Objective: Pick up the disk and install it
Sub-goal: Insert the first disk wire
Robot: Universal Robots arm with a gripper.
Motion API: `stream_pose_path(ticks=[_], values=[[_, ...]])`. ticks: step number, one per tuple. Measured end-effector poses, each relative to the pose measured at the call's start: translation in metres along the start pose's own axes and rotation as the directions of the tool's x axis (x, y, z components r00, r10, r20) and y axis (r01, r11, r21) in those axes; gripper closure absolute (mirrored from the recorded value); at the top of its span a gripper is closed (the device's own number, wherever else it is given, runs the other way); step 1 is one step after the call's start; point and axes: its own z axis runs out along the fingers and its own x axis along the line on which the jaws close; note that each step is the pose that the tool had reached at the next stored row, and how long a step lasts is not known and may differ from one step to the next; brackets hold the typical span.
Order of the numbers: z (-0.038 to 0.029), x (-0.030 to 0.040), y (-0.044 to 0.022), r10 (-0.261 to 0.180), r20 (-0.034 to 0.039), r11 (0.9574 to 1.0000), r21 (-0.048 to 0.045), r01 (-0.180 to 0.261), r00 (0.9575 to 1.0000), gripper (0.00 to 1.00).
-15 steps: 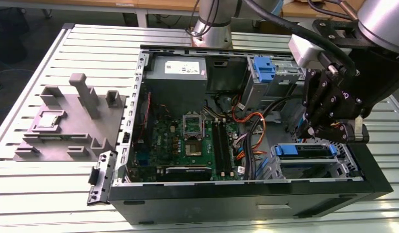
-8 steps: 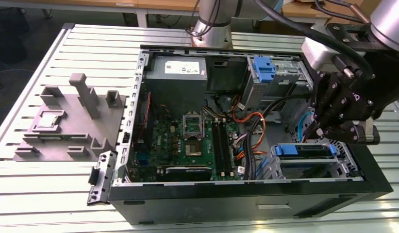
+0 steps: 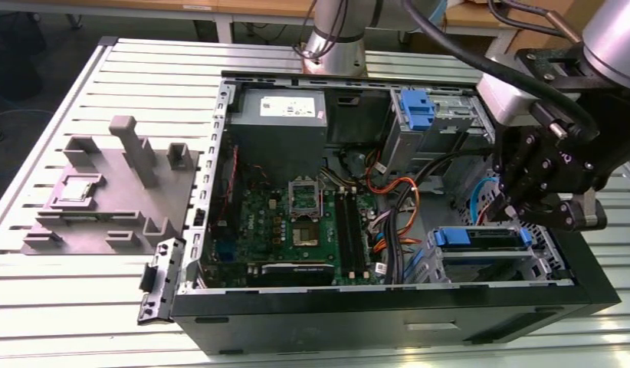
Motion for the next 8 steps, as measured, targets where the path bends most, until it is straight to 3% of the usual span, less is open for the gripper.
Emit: stream_pose_path(ticks=[8], values=[[0.0005,-0.0058,-0.0154,0.000,-0.0020,1.0000,0.0001,0.000,1.0000,0.90]])
